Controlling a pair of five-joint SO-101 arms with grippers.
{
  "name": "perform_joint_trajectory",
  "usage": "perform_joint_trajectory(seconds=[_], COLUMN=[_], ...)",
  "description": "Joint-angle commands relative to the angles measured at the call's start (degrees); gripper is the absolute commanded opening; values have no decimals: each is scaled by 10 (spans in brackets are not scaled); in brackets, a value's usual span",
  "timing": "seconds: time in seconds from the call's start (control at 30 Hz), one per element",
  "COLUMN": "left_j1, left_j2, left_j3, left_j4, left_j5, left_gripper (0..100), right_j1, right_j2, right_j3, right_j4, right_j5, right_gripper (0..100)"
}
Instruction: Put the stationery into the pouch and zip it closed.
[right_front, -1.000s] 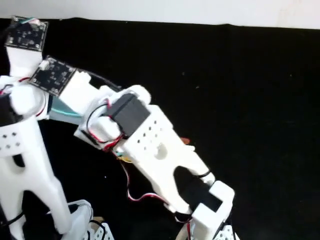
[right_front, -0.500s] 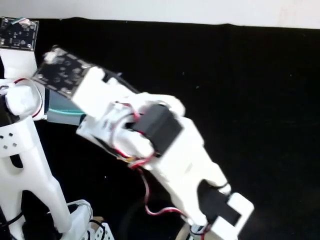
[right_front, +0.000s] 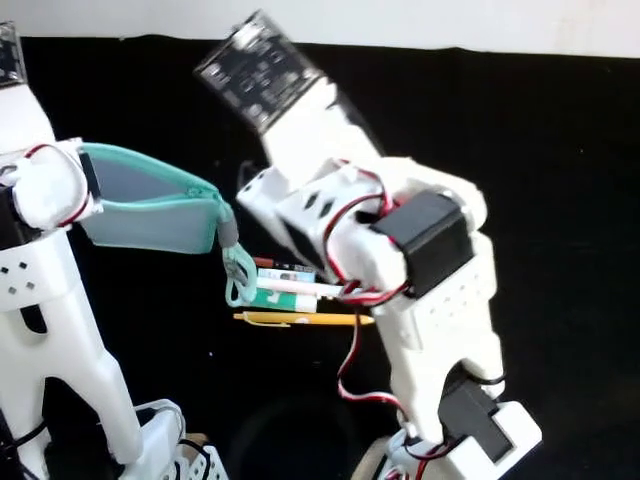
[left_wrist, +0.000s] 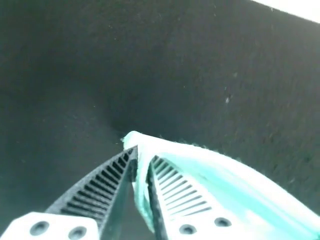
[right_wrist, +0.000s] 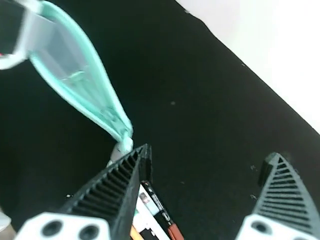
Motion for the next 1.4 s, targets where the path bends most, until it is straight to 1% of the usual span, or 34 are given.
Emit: perform_joint_trajectory(seconds=[0.0,0.1,0.17,0.27,0.3,0.47,0.5,0.57,0.63,0.77,0.87,0.97,1.03,1.07,1.27,1.37], left_j1=[16,41,44,44,43,35,35,35,31,31,32,32,32,32,32,32], left_j2=[-7,-3,-2,-1,-1,0,-1,-1,-6,-7,-7,-5,-2,-1,-1,-2], left_j3=[-5,-5,-1,1,1,12,25,52,76,69,55,58,59,66,109,109], left_j4=[-16,-14,-12,-11,-11,-14,-16,-19,-42,-52,-51,-51,-51,-52,-56,-53], left_j5=[45,46,42,-16,-25,-37,-34,-1,26,67,76,100,98,95,-12,-32], left_gripper=[6,6,6,6,6,6,6,6,6,6,6,6,6,6,8,51], right_j1=[19,32,44,64,73,122,134,155,176,205,214,213,213,213,213,213], right_j2=[-16,-16,-20,-20,-20,-22,-22,-22,-22,-22,-22,-22,-22,-22,-22,-22], right_j3=[-14,-13,-13,-11,-8,79,100,131,150,157,159,160,160,160,160,160], right_j4=[22,30,30,31,31,31,31,30,29,29,29,29,29,29,29,29], right_j5=[4,4,4,4,4,5,5,5,6,8,8,8,8,8,8,8], right_gripper=[342,342,342,342,342,342,342,342,342,342,342,342,342,342,342,342])
